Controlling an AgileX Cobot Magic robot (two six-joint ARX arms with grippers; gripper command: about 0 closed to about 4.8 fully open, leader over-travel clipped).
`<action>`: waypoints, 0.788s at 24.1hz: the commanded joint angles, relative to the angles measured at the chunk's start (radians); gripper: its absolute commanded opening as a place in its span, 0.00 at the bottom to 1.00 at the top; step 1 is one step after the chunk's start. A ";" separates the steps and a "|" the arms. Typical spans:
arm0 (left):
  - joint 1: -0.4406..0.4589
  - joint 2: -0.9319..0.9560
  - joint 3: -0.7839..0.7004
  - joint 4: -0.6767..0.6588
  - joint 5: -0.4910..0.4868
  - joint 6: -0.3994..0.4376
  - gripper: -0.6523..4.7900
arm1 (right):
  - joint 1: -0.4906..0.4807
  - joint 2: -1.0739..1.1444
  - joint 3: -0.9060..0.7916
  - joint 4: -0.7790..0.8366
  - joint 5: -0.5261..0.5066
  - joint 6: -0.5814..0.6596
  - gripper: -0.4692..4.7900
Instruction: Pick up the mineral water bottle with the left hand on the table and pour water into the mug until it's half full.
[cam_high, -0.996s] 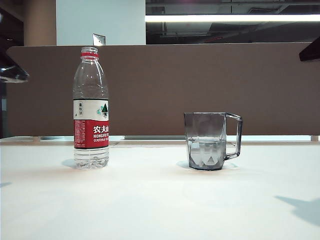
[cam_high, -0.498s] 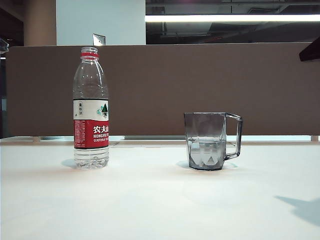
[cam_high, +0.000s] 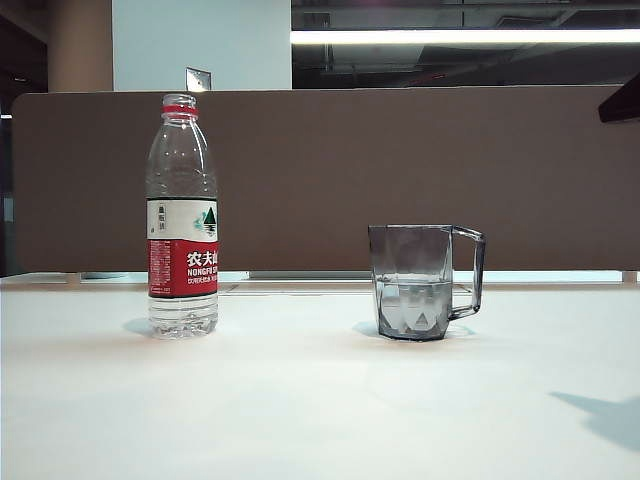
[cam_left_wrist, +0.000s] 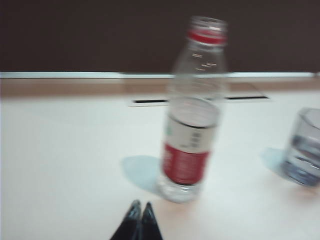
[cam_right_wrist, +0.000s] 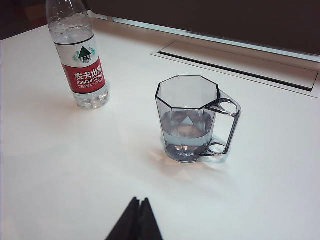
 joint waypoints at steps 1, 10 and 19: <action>0.053 -0.010 -0.003 0.013 0.000 -0.002 0.11 | -0.001 0.000 0.002 0.016 -0.002 0.001 0.09; 0.244 -0.193 -0.062 0.012 0.000 0.000 0.11 | -0.001 0.000 0.003 0.016 -0.002 0.001 0.09; 0.268 -0.244 -0.139 0.003 0.001 0.006 0.11 | -0.001 -0.001 0.002 0.016 -0.002 0.001 0.09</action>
